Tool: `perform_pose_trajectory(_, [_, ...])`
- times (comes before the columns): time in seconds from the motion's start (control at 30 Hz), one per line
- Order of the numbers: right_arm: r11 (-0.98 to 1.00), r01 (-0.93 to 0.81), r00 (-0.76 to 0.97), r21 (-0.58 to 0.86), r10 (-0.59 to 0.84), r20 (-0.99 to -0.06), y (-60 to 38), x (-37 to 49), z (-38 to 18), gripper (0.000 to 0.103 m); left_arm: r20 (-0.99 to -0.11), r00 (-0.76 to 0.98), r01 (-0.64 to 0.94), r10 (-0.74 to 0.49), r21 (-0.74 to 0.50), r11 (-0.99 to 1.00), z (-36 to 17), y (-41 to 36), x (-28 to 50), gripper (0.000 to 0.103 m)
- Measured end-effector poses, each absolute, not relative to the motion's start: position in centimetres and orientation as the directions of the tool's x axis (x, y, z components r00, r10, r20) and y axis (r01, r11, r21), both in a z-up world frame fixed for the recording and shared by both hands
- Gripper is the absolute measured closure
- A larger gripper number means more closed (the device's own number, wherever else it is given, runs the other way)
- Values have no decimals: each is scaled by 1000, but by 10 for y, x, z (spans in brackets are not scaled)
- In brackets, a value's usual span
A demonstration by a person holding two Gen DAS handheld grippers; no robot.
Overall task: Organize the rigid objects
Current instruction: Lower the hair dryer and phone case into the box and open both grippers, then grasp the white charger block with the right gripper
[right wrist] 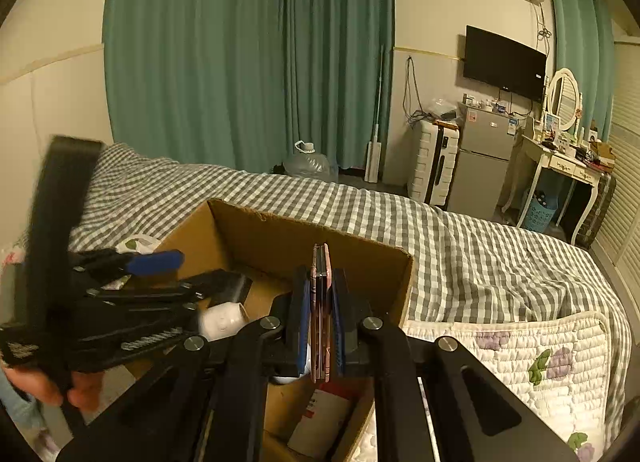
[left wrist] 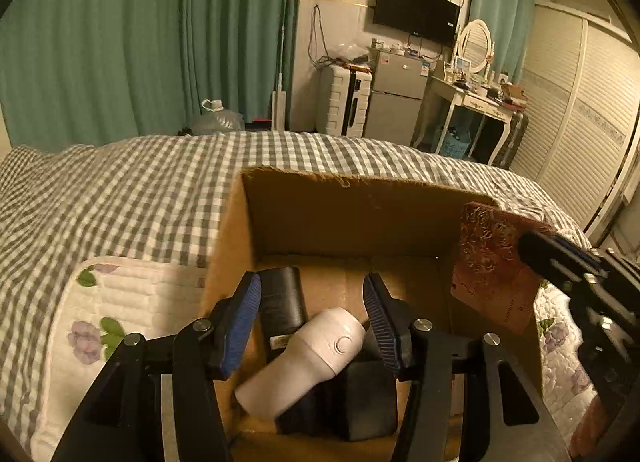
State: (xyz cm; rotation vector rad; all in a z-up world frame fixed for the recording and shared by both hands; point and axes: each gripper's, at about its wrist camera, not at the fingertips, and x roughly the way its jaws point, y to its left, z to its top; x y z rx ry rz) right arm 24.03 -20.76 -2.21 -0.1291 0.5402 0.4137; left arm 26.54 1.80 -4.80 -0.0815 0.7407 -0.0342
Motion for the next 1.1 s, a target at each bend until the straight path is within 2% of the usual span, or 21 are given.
perform_pose_trajectory(0.4, [913,-406,784,-38,327,-527,-202,268,-33,93,-621,783,7,-16,-16,1000,-28,13,246,45])
perform_pose_trajectory(0.47, [908,-417,786,-39,339,-517,-201,262,-28,77,-627,779,1,-6,-8,1000,-27,13,244,45])
perform_pose_trajectory(0.5, [906,-421,790,-44,342,-508,-202,259,-26,57,-629,778,-1,-4,-8,1000,-27,13,241,45])
perform_pose_trajectory(0.53, [907,-418,801,-51,342,-491,-203,255,-21,45,-627,779,-4,-3,-10,1000,-24,13,236,44])
perform_pose_trajectory(0.9, [917,-400,808,-9,348,-475,-234,193,25,41,-569,821,-64,32,-37,997,16,19,154,37])
perform_pose_trajectory(1.07, [927,-374,824,-24,321,-466,-251,147,33,31,-563,826,-62,14,-65,996,25,25,107,34])
perform_pose_trajectory(1.1, [926,-377,823,-23,324,-466,-254,141,34,26,-563,826,-66,20,-62,996,25,26,99,34])
